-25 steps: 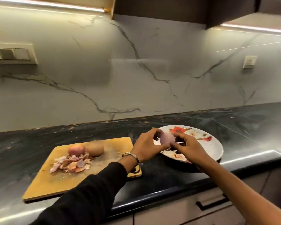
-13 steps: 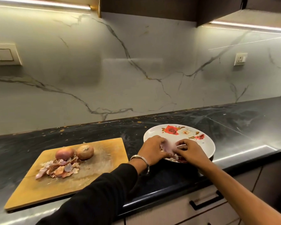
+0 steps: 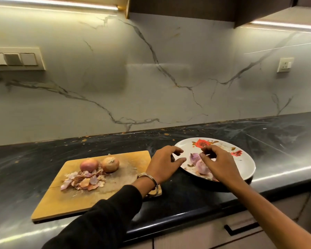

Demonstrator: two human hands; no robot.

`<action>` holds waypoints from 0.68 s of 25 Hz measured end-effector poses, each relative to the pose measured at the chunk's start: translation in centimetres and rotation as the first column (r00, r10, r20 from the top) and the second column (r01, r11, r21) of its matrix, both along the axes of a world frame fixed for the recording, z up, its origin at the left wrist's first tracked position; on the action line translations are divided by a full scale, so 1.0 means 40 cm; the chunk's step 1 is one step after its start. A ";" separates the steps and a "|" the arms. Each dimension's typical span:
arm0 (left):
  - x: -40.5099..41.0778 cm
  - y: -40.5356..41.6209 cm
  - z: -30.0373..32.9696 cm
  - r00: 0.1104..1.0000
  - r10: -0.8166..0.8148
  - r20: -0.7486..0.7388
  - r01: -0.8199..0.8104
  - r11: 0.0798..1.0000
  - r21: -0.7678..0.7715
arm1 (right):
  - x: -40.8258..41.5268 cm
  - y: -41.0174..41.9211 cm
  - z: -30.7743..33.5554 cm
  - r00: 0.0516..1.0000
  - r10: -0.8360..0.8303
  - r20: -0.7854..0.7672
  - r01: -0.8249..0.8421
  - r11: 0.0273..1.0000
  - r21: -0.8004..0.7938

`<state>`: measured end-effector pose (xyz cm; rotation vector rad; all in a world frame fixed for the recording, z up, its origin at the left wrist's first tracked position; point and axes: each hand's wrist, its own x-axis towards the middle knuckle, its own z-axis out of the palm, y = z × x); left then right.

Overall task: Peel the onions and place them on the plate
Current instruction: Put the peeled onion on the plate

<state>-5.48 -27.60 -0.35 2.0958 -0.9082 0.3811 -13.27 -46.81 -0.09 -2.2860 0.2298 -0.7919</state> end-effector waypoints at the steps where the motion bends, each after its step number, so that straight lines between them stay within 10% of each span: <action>1: 0.000 0.037 0.010 1.000 0.016 0.010 -0.016 1.000 -0.025 | 0.008 0.036 0.012 0.999 0.035 0.021 -0.035 0.999 -0.012; 12: 0.058 0.480 0.049 0.966 0.256 0.028 -0.255 0.966 -0.052 | 0.171 0.477 0.017 0.900 0.434 -0.043 -0.436 0.896 -0.088; 17: 0.124 0.617 0.026 0.920 0.390 -0.032 -0.380 0.911 0.160 | 0.247 0.628 0.006 0.881 0.466 -0.081 -0.473 0.868 -0.151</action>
